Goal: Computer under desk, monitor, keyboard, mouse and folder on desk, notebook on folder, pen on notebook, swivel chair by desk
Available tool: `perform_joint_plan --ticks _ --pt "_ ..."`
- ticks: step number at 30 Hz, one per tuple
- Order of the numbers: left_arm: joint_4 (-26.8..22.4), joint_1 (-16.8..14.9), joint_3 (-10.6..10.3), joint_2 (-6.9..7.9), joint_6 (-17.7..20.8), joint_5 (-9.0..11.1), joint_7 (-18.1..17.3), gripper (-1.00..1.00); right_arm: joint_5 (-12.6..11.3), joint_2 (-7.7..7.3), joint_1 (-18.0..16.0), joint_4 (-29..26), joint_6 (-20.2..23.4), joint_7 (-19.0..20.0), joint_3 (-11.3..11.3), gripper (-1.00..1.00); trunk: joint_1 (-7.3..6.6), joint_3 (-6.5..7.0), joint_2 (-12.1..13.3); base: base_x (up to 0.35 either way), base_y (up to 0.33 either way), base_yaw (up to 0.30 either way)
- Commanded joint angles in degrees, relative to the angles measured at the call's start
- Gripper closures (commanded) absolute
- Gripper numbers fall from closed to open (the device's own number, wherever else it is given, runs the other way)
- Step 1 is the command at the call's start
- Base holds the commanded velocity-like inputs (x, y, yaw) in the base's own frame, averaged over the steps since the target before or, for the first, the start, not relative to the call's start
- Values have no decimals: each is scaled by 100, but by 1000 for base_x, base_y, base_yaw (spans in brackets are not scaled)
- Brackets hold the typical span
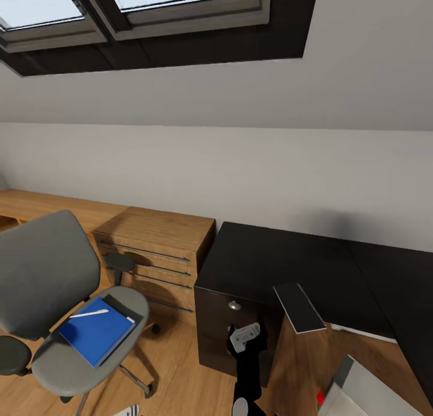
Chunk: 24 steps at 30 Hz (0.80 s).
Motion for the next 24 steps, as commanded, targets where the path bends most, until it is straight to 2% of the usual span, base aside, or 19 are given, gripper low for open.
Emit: perform_joint_plan --ticks 1,6,7,9,24 --pt "-14 2 -16 3 12 49 37 -100 -7 -3 -6 9 -54 -22 11 -100 1 -5 -4 0 0 0" --pt "-14 2 -16 3 12 49 37 -100 -15 -18 -5 2 -148 -82 10 -100 1 -5 -4 0 0 0" --pt "-14 2 -16 3 12 49 37 -100 -18 -22 0 13 -367 -102 3 -100 1 -5 -4 0 0 57" --pt "-14 2 -16 3 12 49 37 -100 -13 -22 -1 63 -430 -103 3 -100 1 -5 -4 0 0 133" --pt "22 2 11 12 20 65 37 -100 -6 -21 0 158 -474 -95 -6 -100 1 -24 -4 0 0 253"
